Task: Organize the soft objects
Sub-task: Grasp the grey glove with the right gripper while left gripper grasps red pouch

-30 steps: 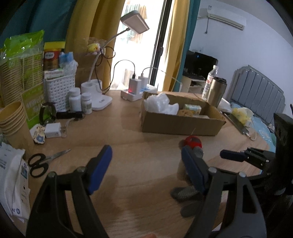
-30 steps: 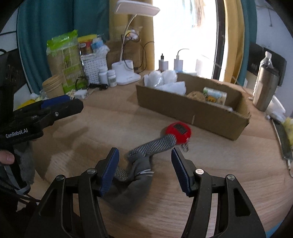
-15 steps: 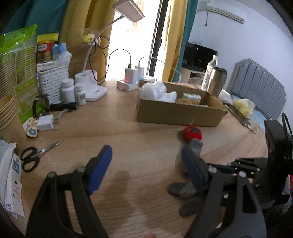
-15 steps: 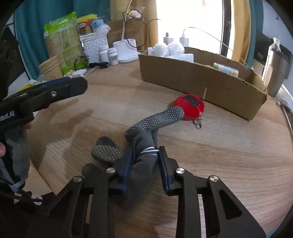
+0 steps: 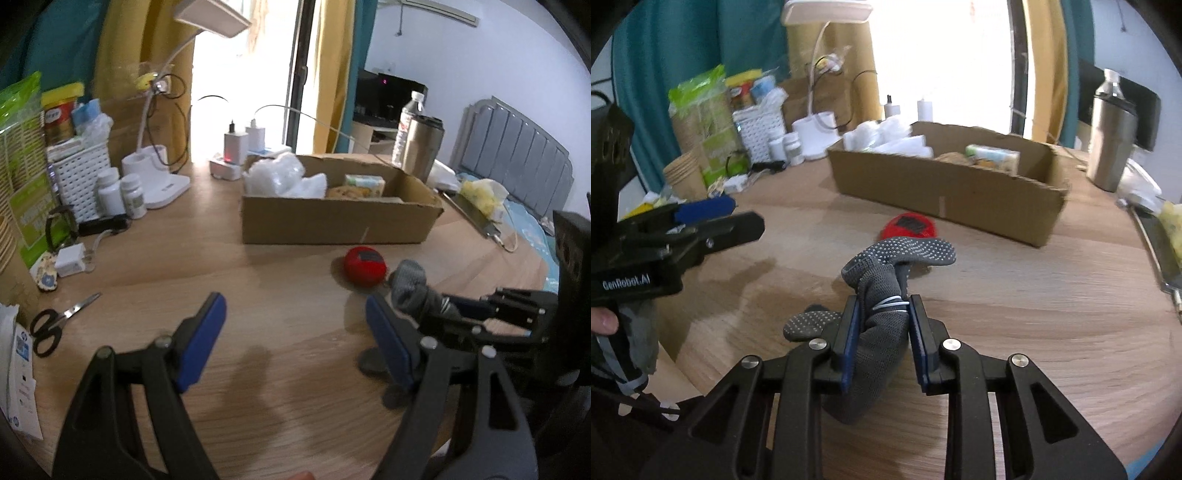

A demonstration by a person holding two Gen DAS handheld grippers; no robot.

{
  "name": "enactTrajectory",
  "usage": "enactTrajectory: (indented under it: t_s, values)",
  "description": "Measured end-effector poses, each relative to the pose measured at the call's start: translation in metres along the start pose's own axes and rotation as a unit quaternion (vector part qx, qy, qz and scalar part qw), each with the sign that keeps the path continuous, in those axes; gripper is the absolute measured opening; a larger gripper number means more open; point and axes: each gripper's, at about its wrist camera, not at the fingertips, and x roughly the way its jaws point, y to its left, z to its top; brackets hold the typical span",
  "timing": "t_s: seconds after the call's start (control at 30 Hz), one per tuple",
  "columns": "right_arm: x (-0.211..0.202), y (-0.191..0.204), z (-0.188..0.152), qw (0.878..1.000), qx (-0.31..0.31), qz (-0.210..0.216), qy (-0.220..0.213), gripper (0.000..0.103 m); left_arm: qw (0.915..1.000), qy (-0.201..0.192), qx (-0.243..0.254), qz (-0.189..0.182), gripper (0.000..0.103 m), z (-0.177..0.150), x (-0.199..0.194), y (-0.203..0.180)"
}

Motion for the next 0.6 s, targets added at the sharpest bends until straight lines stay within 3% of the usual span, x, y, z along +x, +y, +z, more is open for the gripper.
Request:
enactTrajectory:
  t_s: [0.6]
  values:
    - [-0.012,-0.077,0.003,0.998,0.059,-0.024,-0.027,0.027,0.9981,0.044,0.042,-0.014,0.079,0.017,0.044,-0.052]
